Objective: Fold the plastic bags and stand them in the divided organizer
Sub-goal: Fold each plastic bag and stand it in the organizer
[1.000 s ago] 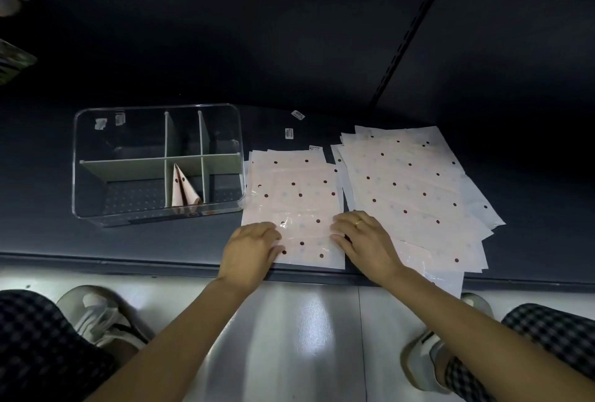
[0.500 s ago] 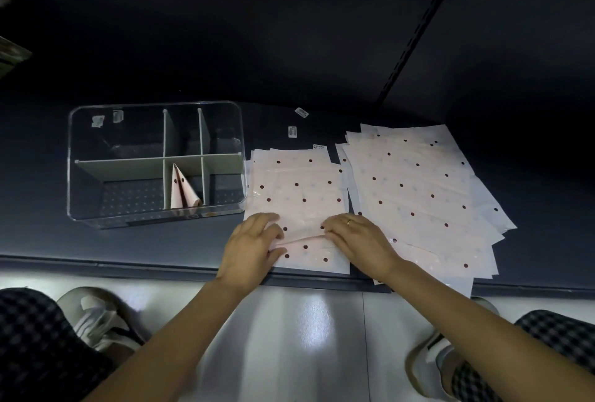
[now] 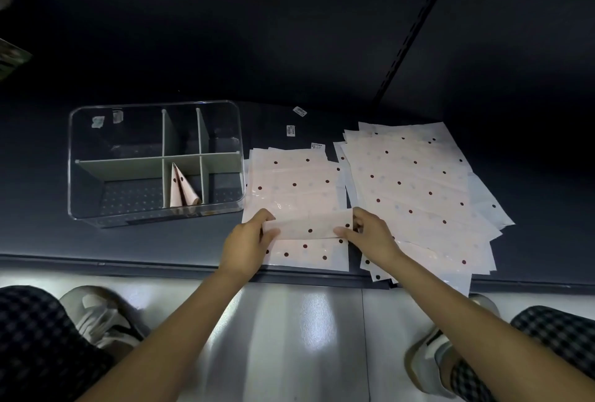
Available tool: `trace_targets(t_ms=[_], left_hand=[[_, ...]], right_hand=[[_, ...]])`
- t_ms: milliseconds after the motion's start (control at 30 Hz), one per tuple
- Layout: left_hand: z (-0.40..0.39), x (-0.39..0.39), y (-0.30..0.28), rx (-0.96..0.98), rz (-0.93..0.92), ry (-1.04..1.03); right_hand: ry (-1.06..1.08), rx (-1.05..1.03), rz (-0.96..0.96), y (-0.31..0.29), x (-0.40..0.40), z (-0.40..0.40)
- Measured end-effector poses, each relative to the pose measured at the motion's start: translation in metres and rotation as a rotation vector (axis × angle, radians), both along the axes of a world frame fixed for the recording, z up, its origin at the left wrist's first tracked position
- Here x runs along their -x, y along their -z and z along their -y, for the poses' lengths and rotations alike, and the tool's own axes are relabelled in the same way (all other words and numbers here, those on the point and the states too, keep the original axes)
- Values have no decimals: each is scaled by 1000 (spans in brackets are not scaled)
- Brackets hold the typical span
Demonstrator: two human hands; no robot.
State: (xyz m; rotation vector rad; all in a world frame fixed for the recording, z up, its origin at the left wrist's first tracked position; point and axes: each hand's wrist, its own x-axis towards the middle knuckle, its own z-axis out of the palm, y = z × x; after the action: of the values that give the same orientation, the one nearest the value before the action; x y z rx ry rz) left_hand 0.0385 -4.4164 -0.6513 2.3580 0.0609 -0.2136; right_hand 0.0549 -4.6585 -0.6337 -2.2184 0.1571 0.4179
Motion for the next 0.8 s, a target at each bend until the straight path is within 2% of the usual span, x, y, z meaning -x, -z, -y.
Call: trace_targets(t_ms=[167, 267, 367, 433, 500, 567, 667, 733, 800], left_hand=[[8, -9, 1, -23, -52, -23], [12, -13, 0, -84, -66, -6], [20, -14, -6, -110, -18, -26], [24, -10, -9, -173, 87, -32], [29, -3, -11, -302, 267, 54], [36, 6, -7, -325, 434, 234], [45, 19, 6, -432, 286, 568], [44, 22, 18, -535, 177, 622], [42, 22, 24, -582, 153, 618]], right_hand=[[208, 11, -141, -1, -11, -9], [264, 37, -155, 0, -10, -11], [302, 36, -157, 3, -6, -12], [325, 22, -155, 4, -4, -13], [342, 14, -155, 4, -4, -14], [345, 20, -162, 5, -4, -14], [359, 12, -164, 6, -2, -15], [367, 1, -162, 7, -1, -15], [369, -6, -162, 7, 0, -14]])
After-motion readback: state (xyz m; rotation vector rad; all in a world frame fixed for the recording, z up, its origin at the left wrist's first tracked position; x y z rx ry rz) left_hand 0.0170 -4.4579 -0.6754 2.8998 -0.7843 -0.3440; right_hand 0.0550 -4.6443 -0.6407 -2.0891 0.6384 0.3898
